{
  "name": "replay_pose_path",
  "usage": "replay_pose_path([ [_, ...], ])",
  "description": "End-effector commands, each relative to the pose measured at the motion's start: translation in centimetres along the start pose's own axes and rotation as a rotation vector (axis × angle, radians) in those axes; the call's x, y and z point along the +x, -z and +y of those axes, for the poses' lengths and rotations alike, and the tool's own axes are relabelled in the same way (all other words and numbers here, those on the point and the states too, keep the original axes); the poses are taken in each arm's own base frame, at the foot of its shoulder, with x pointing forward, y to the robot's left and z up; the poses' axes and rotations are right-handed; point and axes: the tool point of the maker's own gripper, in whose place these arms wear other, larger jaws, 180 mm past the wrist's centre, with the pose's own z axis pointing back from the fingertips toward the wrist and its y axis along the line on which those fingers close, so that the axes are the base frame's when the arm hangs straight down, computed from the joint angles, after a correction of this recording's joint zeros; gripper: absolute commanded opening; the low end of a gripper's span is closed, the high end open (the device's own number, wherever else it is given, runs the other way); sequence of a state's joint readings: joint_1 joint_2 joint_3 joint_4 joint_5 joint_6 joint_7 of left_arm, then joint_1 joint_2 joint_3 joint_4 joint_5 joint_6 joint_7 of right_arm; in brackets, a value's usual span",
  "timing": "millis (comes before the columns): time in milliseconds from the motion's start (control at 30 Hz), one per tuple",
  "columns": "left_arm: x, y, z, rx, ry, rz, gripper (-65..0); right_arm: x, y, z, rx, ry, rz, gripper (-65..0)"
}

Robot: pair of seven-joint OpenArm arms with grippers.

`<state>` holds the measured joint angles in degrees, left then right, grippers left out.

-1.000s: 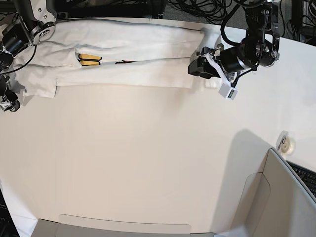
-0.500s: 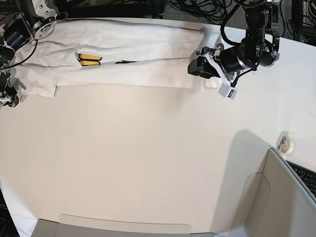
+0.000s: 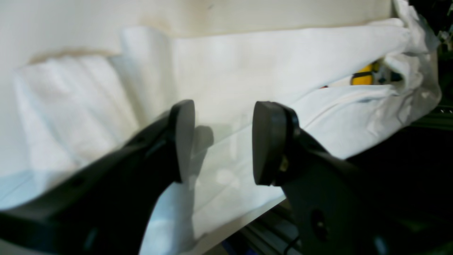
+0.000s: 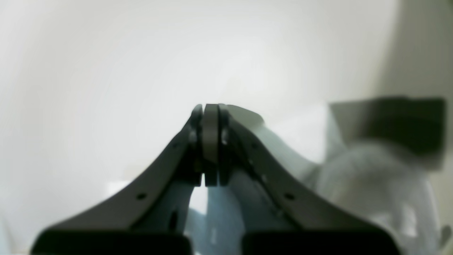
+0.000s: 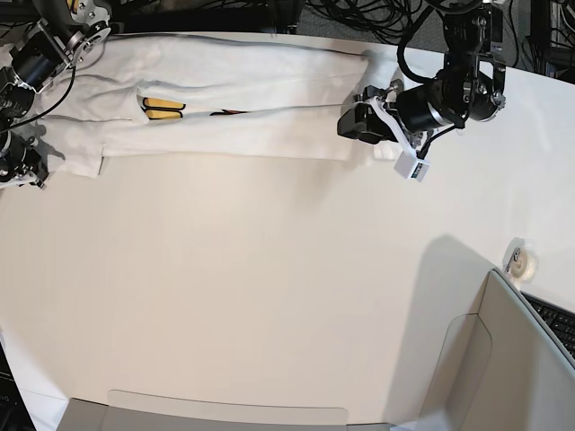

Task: Layout the t-shirt on the table in an organized manner, then fold the t-shirt properly
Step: 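Press the right gripper along the folded strip's end to flatten it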

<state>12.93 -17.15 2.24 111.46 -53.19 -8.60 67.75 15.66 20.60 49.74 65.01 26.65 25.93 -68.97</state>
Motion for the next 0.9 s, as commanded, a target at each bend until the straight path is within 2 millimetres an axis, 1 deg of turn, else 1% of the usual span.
replay_pose_path([
  [0,0.8,-0.4,-0.3,-0.011,0.018,-0.023,-40.3,2.4,-1.3,0.1,0.0,-0.024,-0.075,-65.0],
  [133,0.7,-0.3,-0.5,-0.015,0.018,-0.019,-40.3,3.6,-3.1,-0.2,-0.035,-0.068,-0.13,-64.5],
  [200,0.7,-0.3,-0.5,-0.016,0.017,-0.02,-40.3,3.8,-3.3,-0.4,-0.04,-0.067,-0.135,-58.9],
  [300,0.8,-0.3,-0.5,-0.016,0.019,-0.022,-40.3,4.0,-4.1,-1.8,-0.054,-0.012,-0.165,-51.2],
  [400,0.8,-0.3,-0.4,-0.014,0.02,-0.021,-40.3,4.3,-4.6,-2.4,-0.059,0.019,-0.189,-46.3],
  [500,0.6,-0.3,-0.4,-0.013,0.018,-0.019,-40.3,3.7,-3.9,-2.7,-0.051,0.044,-0.166,-44.3],
  [767,0.6,-0.2,-0.5,-0.014,0.019,-0.018,-40.3,2.9,-1.6,-3.8,-0.023,0.128,-0.162,-44.2],
  [867,0.6,-0.3,-0.4,-0.012,0.018,-0.017,-40.3,3.2,-1.7,-4.3,-0.029,0.13,-0.168,-44.2],
])
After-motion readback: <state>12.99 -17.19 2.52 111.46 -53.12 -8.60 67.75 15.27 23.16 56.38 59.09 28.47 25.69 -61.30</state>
